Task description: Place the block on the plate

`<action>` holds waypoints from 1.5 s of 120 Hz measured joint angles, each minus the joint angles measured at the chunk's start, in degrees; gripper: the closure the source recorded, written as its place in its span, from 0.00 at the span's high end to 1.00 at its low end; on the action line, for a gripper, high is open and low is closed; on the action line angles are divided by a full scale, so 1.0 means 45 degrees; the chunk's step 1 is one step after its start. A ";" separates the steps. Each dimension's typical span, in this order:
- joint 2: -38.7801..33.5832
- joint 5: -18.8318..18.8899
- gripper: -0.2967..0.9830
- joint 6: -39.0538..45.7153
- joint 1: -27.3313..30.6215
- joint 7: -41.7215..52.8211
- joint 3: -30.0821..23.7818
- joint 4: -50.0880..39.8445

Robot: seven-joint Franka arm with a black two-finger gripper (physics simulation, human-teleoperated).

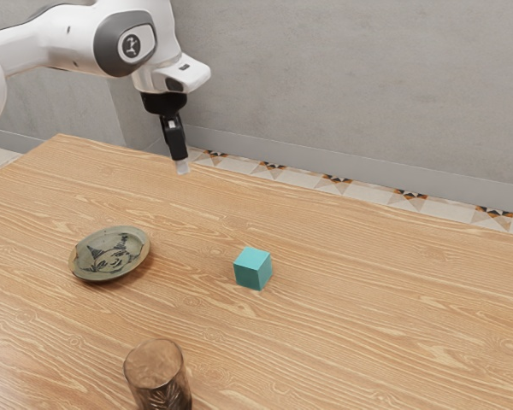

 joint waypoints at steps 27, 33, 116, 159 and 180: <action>0.0121 -0.0001 0.77 0.0002 -0.0023 -0.0058 0.0000 0.0001; 0.0216 -0.0013 0.77 -0.0037 -0.0025 -0.0073 -0.0011 -0.0025; 0.4891 0.1335 0.77 0.3188 -0.1314 0.5115 -0.0541 0.0405; 0.6077 0.0949 0.77 0.4663 -0.1315 0.6803 -0.0491 0.0498; 0.6416 0.0919 0.77 0.5087 -0.1303 0.7291 -0.0436 0.0502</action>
